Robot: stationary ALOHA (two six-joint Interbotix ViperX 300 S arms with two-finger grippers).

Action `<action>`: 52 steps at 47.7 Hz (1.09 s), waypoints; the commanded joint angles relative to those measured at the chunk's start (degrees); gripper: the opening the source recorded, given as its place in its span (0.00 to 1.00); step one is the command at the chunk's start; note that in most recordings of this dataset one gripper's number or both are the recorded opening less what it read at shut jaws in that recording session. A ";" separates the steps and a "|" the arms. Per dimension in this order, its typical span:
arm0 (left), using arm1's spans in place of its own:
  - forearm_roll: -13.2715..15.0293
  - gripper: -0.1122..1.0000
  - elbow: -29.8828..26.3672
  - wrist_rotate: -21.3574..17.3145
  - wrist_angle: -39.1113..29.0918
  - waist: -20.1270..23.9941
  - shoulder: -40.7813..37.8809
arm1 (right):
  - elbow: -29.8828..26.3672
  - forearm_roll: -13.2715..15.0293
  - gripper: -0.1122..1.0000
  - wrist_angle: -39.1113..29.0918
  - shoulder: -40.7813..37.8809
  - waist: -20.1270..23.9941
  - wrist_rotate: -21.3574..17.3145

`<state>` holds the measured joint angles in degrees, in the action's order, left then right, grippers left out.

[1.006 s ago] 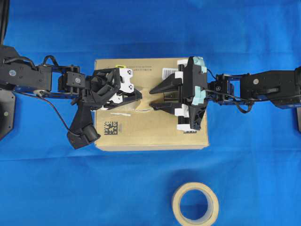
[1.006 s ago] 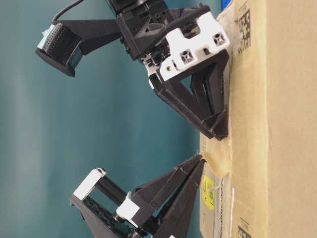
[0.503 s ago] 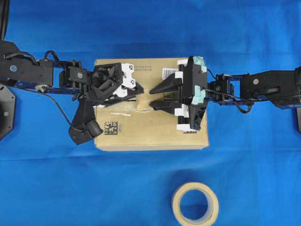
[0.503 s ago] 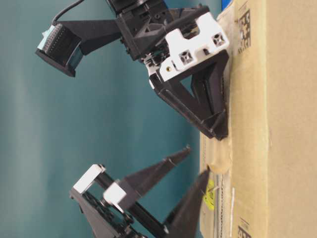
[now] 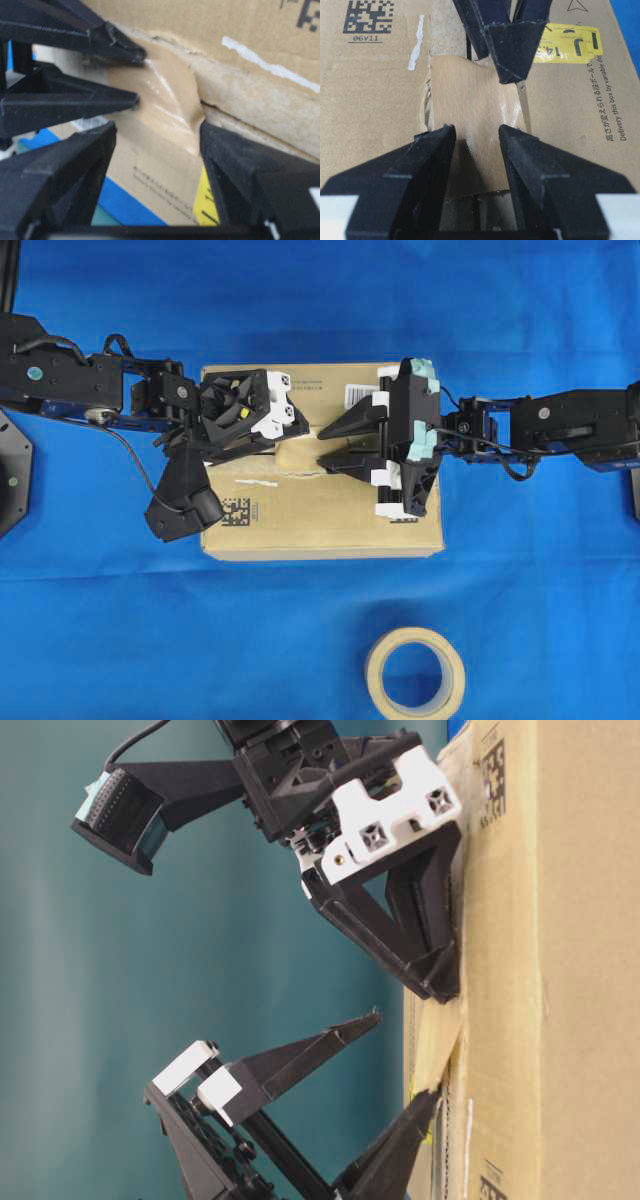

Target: Apply tape along the seams of the closed cardboard box to seal it securely.

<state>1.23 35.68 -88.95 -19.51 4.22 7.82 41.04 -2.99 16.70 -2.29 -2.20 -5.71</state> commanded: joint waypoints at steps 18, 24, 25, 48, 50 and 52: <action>-0.18 0.69 -3.25 0.26 -6.24 0.35 1.23 | -0.18 -0.97 0.55 -0.09 0.53 -0.09 -0.09; -0.18 0.69 -3.16 0.44 -6.24 0.53 1.49 | 0.00 -0.88 0.55 -0.18 0.62 0.09 -0.09; -0.18 0.69 -3.08 0.44 -6.24 0.62 1.58 | 0.09 -0.88 0.55 -0.09 0.70 0.09 -0.09; 0.97 0.69 2.20 11.78 7.82 1.14 8.35 | 5.71 -0.70 0.55 -0.09 13.80 0.35 0.53; 1.05 0.69 3.34 15.73 10.37 0.97 9.14 | 5.71 -0.62 0.55 0.09 15.12 0.35 0.62; 1.05 0.68 4.04 19.16 12.22 0.88 9.84 | 5.63 -0.35 0.55 0.44 16.35 0.26 0.79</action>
<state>2.02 39.38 -73.83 -10.99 5.36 15.56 47.29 -3.69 16.35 10.63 -1.93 -5.10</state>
